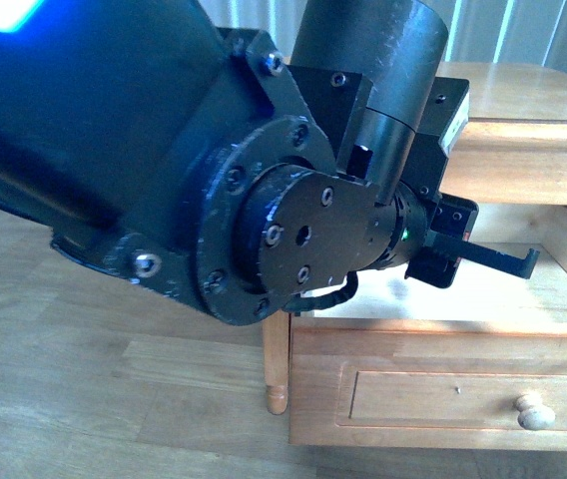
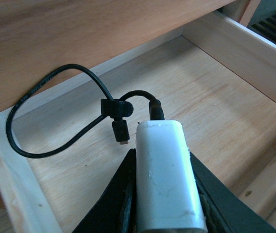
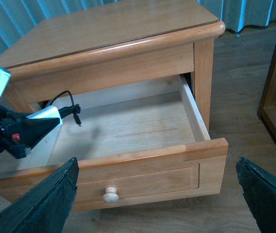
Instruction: Put charger into drawer
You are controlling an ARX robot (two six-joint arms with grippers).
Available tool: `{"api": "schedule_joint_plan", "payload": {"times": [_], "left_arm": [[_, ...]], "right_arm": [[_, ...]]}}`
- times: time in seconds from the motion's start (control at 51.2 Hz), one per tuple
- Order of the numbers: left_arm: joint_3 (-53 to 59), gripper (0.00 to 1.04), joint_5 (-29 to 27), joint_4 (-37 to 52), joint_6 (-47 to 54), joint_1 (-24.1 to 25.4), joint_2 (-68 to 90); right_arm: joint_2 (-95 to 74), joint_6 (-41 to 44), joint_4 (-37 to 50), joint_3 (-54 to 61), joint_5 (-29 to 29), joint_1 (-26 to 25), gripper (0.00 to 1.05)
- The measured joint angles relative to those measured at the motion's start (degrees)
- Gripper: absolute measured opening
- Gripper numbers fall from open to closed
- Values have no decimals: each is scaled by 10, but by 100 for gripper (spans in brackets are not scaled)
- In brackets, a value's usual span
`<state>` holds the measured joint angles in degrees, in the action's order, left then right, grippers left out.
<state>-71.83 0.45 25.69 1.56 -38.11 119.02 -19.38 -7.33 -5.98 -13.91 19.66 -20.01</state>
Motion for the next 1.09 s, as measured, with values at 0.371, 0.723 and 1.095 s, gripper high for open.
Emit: {"api": "schedule_joint_plan", "payload": {"times": [0.371,0.723,1.095], "left_arm": [[-71,42,-18,-3,-6,-8,73],[9,100,-89,50,-2,11,-18],[150,99,-122,75,10,88,-221]], "right_arm": [[0,0,0,0,0,0,97],[0,0,0,0,0,0,97],[0,0,0,0,0,0,97]]}}
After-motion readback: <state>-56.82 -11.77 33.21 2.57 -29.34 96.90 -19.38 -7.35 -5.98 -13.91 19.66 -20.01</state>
